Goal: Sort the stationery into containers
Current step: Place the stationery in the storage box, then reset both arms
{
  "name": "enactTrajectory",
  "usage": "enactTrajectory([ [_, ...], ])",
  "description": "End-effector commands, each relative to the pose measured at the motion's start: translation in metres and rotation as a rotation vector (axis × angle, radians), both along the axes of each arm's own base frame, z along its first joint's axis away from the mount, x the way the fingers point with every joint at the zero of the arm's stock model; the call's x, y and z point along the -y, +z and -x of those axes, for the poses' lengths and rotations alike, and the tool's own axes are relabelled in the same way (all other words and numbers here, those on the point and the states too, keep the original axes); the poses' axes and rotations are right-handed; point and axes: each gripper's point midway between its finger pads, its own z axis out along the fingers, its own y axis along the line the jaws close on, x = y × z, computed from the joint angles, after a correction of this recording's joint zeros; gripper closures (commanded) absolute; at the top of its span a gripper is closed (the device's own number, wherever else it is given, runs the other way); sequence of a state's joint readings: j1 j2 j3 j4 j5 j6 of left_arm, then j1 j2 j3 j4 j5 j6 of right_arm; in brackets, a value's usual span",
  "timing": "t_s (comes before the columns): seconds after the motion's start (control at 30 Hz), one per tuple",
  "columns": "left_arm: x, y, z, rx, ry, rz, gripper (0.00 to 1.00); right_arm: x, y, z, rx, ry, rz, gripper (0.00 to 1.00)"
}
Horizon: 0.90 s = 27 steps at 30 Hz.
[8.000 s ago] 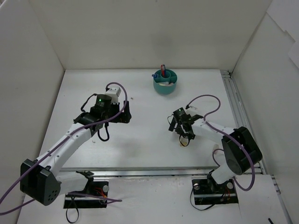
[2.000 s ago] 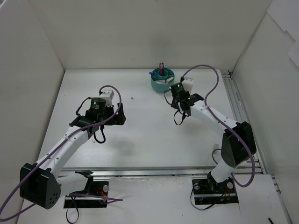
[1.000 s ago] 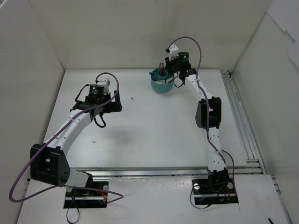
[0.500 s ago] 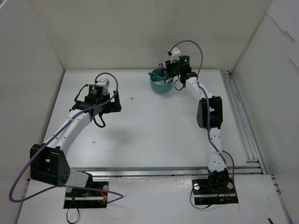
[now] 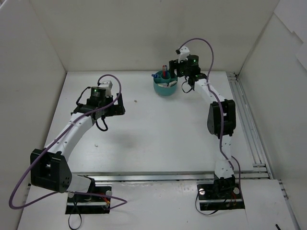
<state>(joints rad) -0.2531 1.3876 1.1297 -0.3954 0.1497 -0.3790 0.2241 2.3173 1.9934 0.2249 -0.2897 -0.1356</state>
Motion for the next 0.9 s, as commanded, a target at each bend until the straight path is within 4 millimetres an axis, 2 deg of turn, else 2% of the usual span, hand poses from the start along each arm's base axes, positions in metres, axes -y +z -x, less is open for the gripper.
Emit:
enactTrajectory([
  [0.0,0.003,0.049,-0.008,0.134,-0.006,0.048,0.00,-0.002,0.146,0.023,0.273,-0.012,-0.126,0.11],
  [0.03,0.003,0.053,-0.008,0.147,-0.007,0.050,0.00,0.002,0.158,0.028,0.293,-0.033,-0.151,0.02],
  [0.07,0.002,0.059,-0.006,0.166,-0.008,0.051,0.00,0.010,0.164,0.042,0.295,-0.063,-0.166,0.02],
  [0.13,0.001,0.063,-0.004,0.186,-0.004,0.053,0.00,0.029,0.177,0.054,0.322,-0.167,-0.220,0.02],
  [0.17,-0.001,0.071,-0.001,0.208,0.002,0.056,0.00,0.045,0.178,0.070,0.317,-0.243,-0.229,0.02],
  [0.2,-0.003,0.074,0.000,0.222,0.011,0.057,0.00,0.053,0.174,0.078,0.301,-0.294,-0.249,0.02],
  [0.23,-0.007,0.079,0.004,0.239,0.030,0.057,0.00,0.057,0.172,0.098,0.268,-0.316,-0.296,0.02],
  [0.27,-0.008,0.081,0.005,0.248,0.038,0.059,0.00,0.074,0.168,0.106,0.254,-0.408,-0.308,0.02],
  [0.3,-0.011,0.078,0.008,0.244,0.053,0.053,0.00,0.077,0.157,0.116,0.206,-0.432,-0.333,0.02],
  [0.33,-0.014,0.083,0.011,0.259,0.065,0.052,0.00,0.083,0.167,0.132,0.211,-0.447,-0.354,0.02],
  [0.37,-0.019,0.083,0.013,0.263,0.089,0.046,0.00,0.087,0.141,0.144,0.154,-0.474,-0.337,0.02],
  [0.4,-0.022,0.079,0.017,0.252,0.102,0.037,0.00,0.090,0.126,0.155,0.101,-0.490,-0.332,0.02],
  [0.43,-0.022,0.085,0.022,0.272,0.108,0.042,0.00,0.094,0.132,0.169,0.095,-0.510,-0.368,0.02],
  [0.47,-0.026,0.085,0.024,0.277,0.130,0.041,0.00,0.098,0.112,0.181,0.050,-0.529,-0.358,0.02],
  [0.5,-0.028,0.079,0.028,0.274,0.138,0.040,0.00,0.099,0.102,0.192,0.010,-0.541,-0.359,0.02],
  [0.53,-0.031,0.085,0.033,0.294,0.150,0.048,0.00,0.101,0.097,0.207,-0.002,-0.546,-0.365,0.02],
  [0.6,-0.038,0.078,0.038,0.293,0.189,0.040,0.00,0.107,0.093,0.223,-0.012,-0.568,-0.384,0.02],
  [0.63,-0.040,0.082,0.042,0.311,0.197,0.045,0.00,0.109,0.090,0.237,-0.013,-0.566,-0.398,0.02],
  [0.73,-0.043,0.076,0.050,0.308,0.208,0.047,0.00,0.114,0.089,0.261,-0.002,-0.565,-0.414,0.02],
  [0.87,-0.045,0.072,0.054,0.302,0.214,0.047,0.00,0.124,0.088,0.281,0.017,-0.593,-0.417,0.02],
])
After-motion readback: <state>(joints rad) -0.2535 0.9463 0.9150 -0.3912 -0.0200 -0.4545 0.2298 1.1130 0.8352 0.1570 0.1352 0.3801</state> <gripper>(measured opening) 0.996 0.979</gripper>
